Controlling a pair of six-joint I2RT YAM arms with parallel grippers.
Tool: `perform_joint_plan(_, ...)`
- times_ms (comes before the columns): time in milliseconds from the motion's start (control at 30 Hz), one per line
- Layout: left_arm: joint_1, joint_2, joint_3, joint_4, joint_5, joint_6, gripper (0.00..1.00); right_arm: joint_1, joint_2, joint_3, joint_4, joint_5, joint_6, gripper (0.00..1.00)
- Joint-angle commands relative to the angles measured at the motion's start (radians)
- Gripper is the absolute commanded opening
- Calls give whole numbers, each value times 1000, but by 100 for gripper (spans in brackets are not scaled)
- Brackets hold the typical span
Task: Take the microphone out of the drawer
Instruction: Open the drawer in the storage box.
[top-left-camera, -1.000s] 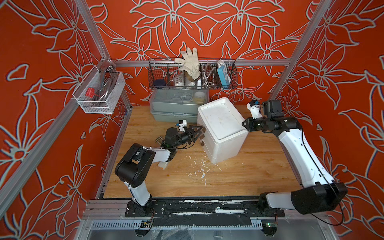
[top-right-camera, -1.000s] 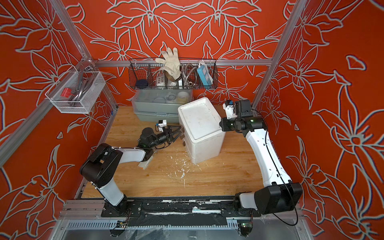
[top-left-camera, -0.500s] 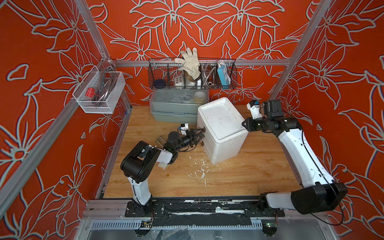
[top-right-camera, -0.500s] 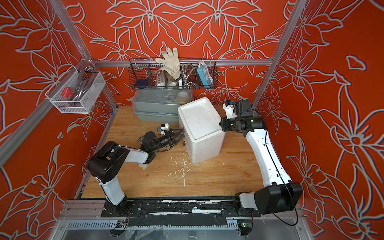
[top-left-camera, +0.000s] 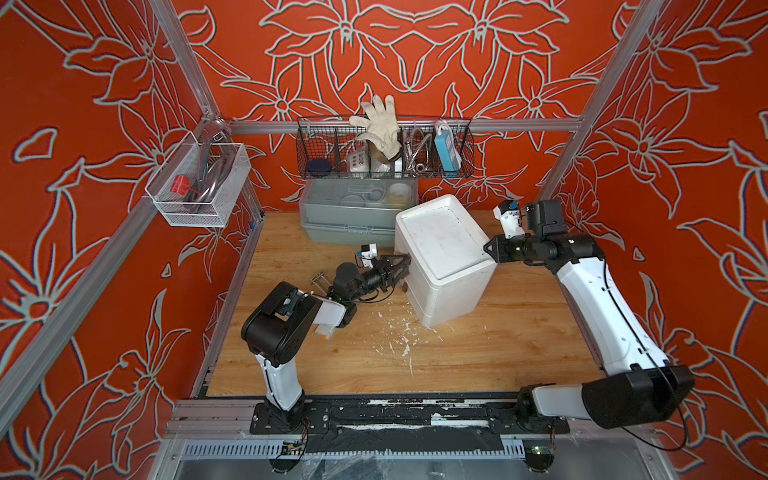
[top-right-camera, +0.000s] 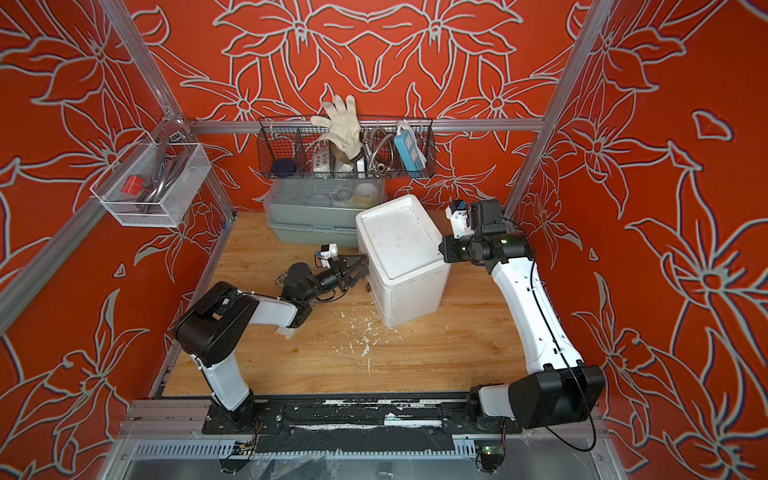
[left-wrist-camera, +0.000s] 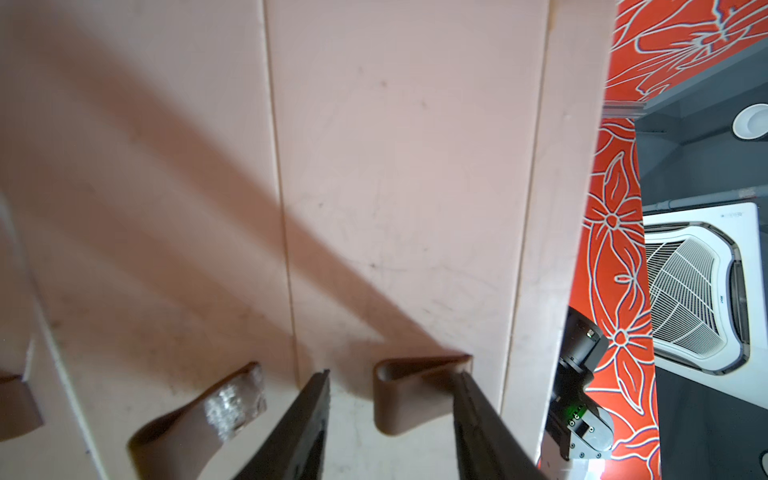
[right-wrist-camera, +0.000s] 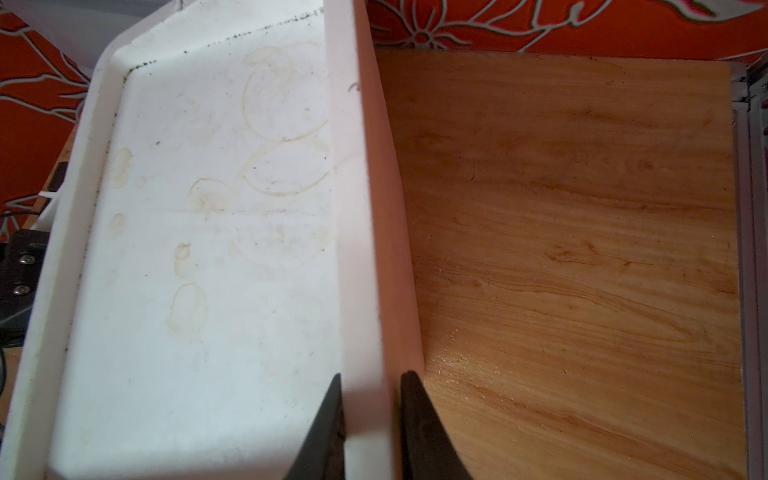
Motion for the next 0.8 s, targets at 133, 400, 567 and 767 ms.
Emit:
perform_joint_plan(133, -18, -6, 39, 42, -1, 14, 48, 7, 24, -30, -24, 3, 40, 4)
perform_joint_plan(400, -37, 14, 44, 85, -1, -13, 32, 8, 25, -32, -29, 12, 37, 4)
perform_joint_plan(567, -42, -16, 29, 77, 13, -15, 33, 7, 29, -27, -28, 19, 47, 3)
perform_joint_plan(767, -52, -63, -10, 40, 17, 17, 37, 7, 36, -21, -27, 17, 48, 2)
